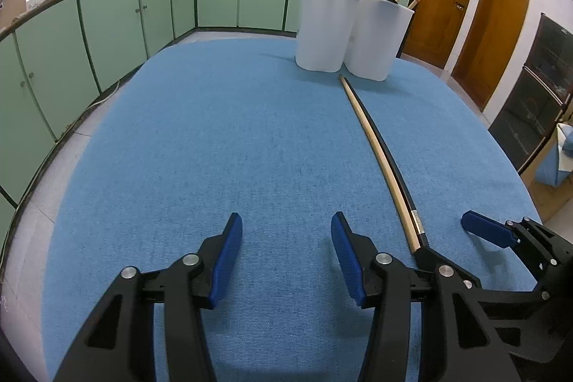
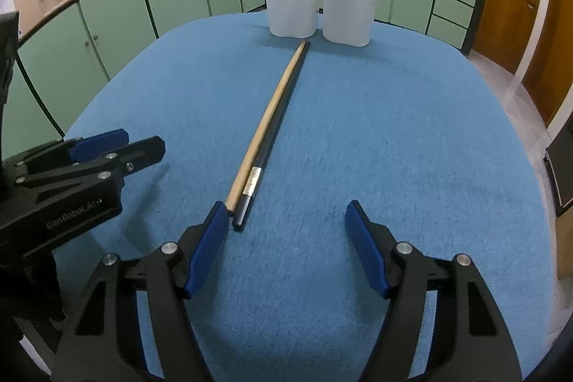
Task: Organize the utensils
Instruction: 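Move both open tools back over the last wooden and black chopsticks, then grasp the black chopstick end with the right tool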
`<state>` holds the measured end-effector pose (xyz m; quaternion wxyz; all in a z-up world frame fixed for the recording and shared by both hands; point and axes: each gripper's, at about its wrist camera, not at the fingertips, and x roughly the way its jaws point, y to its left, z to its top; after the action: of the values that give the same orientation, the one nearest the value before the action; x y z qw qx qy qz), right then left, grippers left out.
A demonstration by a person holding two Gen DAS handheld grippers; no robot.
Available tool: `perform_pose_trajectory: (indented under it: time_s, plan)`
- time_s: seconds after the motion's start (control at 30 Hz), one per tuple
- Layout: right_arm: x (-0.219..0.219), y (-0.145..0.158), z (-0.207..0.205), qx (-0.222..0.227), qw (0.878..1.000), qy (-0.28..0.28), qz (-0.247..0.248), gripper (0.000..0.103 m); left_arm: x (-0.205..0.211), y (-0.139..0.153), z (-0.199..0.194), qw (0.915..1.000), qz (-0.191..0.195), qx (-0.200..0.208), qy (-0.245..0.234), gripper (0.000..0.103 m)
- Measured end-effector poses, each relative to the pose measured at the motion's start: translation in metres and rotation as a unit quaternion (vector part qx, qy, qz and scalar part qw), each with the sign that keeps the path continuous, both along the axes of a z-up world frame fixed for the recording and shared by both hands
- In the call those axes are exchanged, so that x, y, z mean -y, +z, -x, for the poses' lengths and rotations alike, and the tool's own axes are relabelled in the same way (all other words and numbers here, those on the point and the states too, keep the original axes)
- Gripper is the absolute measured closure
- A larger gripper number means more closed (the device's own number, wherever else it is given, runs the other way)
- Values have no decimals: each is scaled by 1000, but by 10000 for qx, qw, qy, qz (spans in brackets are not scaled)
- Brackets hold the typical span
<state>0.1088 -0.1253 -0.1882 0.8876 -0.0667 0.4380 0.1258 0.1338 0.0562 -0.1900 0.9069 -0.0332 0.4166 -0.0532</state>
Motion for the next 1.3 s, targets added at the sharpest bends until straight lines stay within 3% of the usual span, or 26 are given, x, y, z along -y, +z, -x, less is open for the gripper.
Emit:
perform_pose_trajectory:
  time_s: [0.5,0.67,0.73,0.83,1.3]
  plan:
    - [28,0,2,12,9996,-273,-111,45,3,1,2,10000,14,-9,8,52]
    - [19,1,4,42,9999,-126,-94,64,3,1,2,10000,13,-2,29,52]
    - [17,1,5,32,9999,-38,-147,80,4,1,3,10000,17,-1,34,52]
    - [12,1,6,40,9999,94,-130,97,5,1,3,10000,18,-11,26,52]
    - [56,5,5,95,9983,-433,-383,97,40,3,4,9996,136,6,-235,52]
